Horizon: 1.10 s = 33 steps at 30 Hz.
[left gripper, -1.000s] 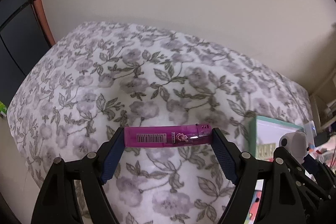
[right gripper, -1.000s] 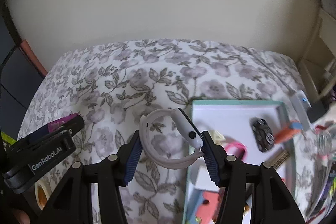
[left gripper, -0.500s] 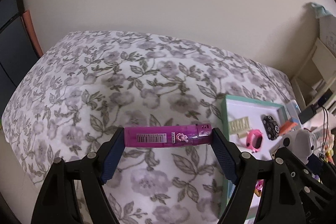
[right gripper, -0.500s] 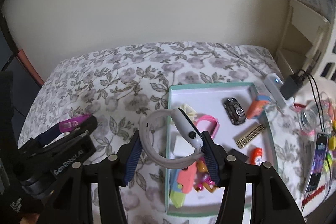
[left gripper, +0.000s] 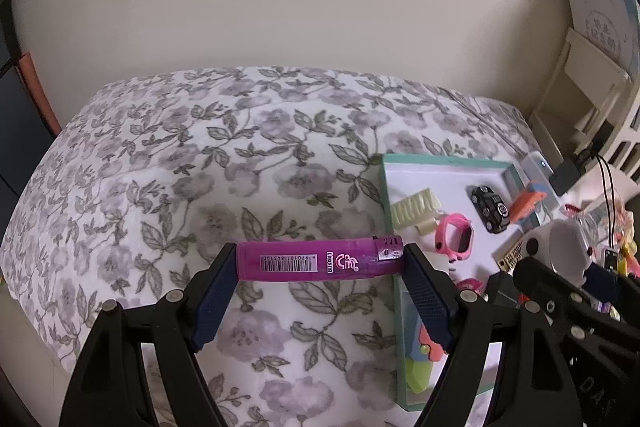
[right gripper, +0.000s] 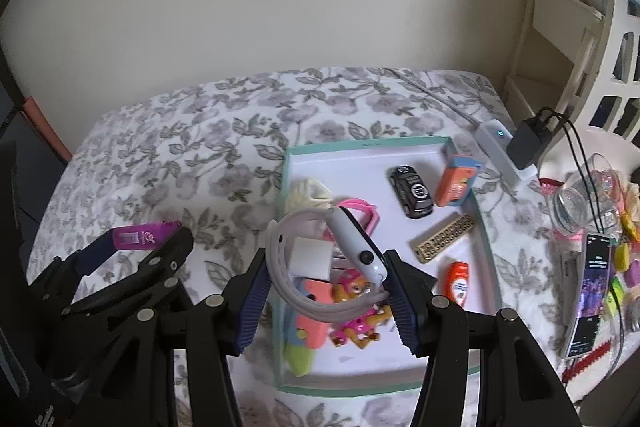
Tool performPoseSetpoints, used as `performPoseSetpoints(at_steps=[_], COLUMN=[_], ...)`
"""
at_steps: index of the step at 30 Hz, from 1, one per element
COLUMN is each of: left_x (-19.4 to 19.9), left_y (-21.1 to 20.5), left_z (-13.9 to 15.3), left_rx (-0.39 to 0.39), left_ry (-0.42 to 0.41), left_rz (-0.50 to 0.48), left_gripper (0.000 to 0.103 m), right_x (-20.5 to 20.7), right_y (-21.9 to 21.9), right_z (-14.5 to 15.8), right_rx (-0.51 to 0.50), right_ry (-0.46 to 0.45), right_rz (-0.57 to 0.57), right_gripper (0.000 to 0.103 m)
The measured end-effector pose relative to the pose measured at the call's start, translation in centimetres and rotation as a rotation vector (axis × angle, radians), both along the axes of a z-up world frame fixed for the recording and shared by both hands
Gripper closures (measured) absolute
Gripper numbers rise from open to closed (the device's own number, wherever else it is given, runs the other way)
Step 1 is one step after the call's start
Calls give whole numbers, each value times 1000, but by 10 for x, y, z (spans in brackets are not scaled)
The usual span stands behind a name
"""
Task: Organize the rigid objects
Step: 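Carry purple lighter with left tool while right tool carries white watch to tray, then open left gripper releasing lighter in tray while right gripper releases white watch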
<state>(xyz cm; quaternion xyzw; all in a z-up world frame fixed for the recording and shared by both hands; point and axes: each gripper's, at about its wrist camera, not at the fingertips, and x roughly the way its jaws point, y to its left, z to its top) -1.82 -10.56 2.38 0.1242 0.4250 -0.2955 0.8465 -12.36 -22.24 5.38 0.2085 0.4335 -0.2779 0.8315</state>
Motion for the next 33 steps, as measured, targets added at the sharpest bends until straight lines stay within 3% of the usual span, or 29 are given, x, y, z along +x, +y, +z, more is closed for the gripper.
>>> performPoseSetpoints(at_steps=[7,17,27,33], left_x=[-6,-29,-76,-90], left_y=[-10,-36,-70,-78], left_z=[-9,-26,-50,-55], left_rx=[7,60,189,214], left_ry=[31,50,-19,-39], left_rz=[-40,-143,-294,-336], left_gripper=[21,21,21,21], right_x=[-8,-44,-55,-52], right_y=[-21,-69,-83,-81], right_z=[-16,-43,-58,-62], right_rx=[53,164,193,190], right_ry=[53,117,159,177], right_rz=[-36,-191,-230,-215], right_gripper=[45,44,44,44])
